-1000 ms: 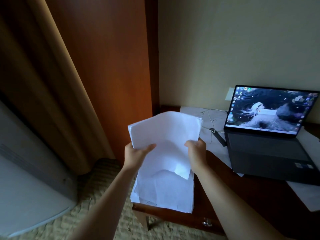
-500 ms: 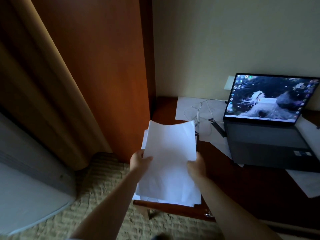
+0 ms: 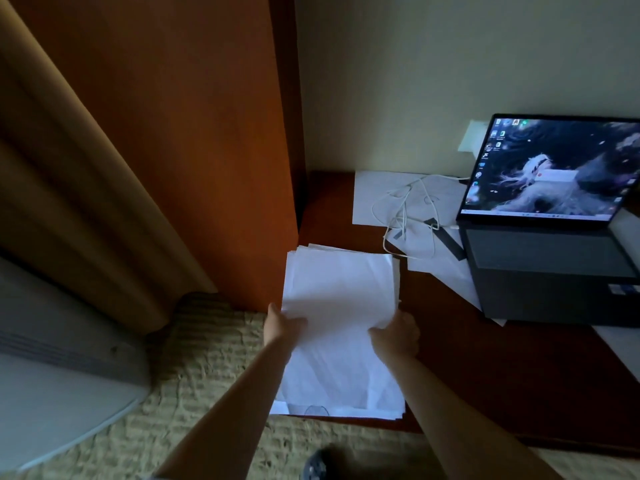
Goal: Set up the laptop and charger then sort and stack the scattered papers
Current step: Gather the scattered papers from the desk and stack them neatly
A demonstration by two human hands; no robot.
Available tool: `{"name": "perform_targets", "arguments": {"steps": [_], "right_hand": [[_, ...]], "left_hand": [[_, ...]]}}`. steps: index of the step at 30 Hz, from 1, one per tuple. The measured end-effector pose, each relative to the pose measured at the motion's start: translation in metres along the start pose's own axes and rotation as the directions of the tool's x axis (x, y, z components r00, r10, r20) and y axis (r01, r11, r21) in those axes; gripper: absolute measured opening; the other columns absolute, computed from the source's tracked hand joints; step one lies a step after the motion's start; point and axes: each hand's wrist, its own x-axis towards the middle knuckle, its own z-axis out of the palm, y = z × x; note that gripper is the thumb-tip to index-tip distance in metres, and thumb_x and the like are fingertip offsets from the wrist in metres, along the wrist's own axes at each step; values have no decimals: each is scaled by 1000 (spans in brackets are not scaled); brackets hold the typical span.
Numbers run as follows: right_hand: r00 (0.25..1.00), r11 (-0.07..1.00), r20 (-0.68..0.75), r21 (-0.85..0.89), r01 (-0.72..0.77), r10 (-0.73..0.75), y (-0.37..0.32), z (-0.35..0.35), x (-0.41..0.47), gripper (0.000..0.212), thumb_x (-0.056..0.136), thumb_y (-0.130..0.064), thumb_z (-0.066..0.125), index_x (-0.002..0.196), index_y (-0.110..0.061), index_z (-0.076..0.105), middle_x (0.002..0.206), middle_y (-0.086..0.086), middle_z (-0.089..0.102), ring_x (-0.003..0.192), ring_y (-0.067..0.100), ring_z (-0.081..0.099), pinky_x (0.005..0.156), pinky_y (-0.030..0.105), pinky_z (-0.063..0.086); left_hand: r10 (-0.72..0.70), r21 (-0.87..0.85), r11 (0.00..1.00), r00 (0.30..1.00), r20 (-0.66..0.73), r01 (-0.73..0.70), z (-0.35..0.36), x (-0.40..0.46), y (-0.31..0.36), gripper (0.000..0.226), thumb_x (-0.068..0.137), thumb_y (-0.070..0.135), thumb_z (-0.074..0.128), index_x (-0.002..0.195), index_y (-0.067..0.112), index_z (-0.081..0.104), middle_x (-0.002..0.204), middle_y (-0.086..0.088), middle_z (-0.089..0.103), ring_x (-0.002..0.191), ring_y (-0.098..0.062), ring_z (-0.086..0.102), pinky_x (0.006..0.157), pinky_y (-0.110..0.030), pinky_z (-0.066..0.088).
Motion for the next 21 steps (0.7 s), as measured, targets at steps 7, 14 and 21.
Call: {"name": "perform_targets", "arguments": {"steps": [7,14,21], "right_hand": [[991,957,-5,262,-125,130,-12,-1,13,59,73,-11,63,129,-2,48,128,18,48,110,39,55,89,46,52],[951,850,260,450,-275,170,-6,-17,18,44,83,-10,67,123,-2,53,112,12,59,91,26,54,78,32,44],[971,790,233,584,-187,57,2,-29,0,35,77,-2,69,107,-6,53,103,12,61,88,26,57,76,32,45]], "left_hand": [[-61,-25,998,998,-6,61,0,10,-2,50,61,12,68,110,11,63,96,-10,69,84,-28,66,64,-30,56],[-134,-138,979,981,138,153,-4,3,6,66,36,17,86,96,-2,65,89,-16,69,79,-33,68,76,-46,58],[70,-373,926,945,319,57,-13,-30,3,47,44,-7,66,90,3,64,73,-9,66,65,-25,62,58,-33,56]]}}
